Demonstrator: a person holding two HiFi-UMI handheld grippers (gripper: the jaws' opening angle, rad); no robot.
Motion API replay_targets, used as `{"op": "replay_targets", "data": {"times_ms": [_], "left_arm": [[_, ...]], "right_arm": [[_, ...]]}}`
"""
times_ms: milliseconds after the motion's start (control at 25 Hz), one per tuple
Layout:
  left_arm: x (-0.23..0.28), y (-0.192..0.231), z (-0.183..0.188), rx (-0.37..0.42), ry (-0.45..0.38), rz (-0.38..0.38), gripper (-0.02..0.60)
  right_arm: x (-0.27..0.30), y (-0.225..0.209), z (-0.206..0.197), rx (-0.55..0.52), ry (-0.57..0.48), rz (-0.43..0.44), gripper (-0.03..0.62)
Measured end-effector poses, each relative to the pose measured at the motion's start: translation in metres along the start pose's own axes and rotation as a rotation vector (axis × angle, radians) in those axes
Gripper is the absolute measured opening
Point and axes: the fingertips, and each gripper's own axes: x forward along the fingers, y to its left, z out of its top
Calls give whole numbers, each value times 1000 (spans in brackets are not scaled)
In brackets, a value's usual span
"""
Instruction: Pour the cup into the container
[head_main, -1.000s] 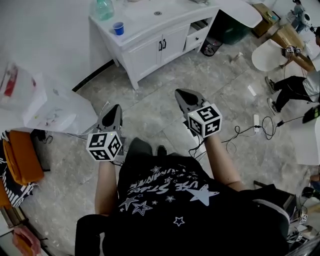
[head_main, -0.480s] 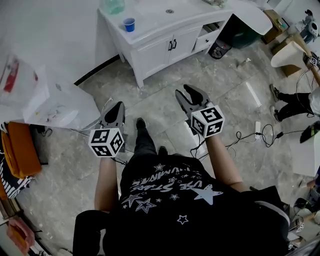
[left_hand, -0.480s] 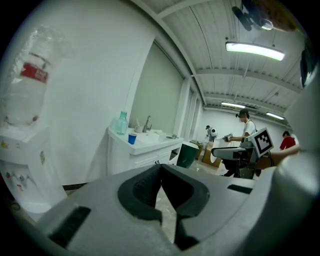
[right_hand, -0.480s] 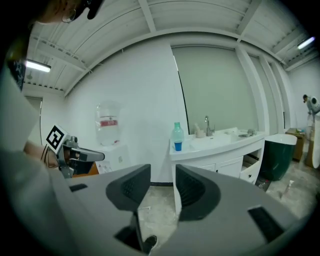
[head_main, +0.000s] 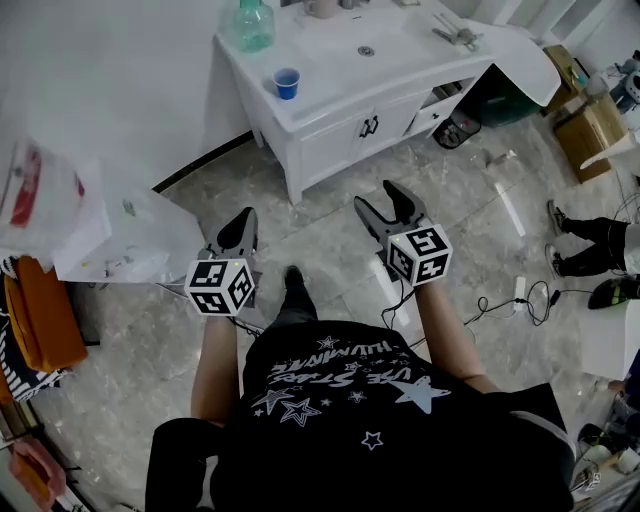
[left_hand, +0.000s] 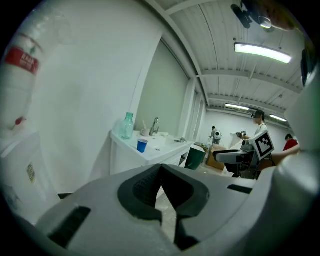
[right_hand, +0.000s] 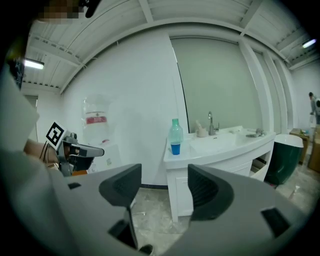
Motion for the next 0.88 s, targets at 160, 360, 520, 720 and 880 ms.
{"op": "replay_targets", "data": {"times_ms": [160,360,520,720,880], "left_arm": [[27,38,21,-7,-3,-1,9],[56,78,39,-13,1,-19,9],[73,107,48,-31,2,-31,9],[88,126,55,-34,9,-50,9],[96,132,54,-37,19,-62,9]], "right_arm": [[50,-8,22,1,-9,-5,332],[107,-9,36,17,12,-7,423],[142,-9,40,29,42,-21,452],[164,-15,44,-1,57,-53,451],[176,-21,44,-33,67,-59,451]]}}
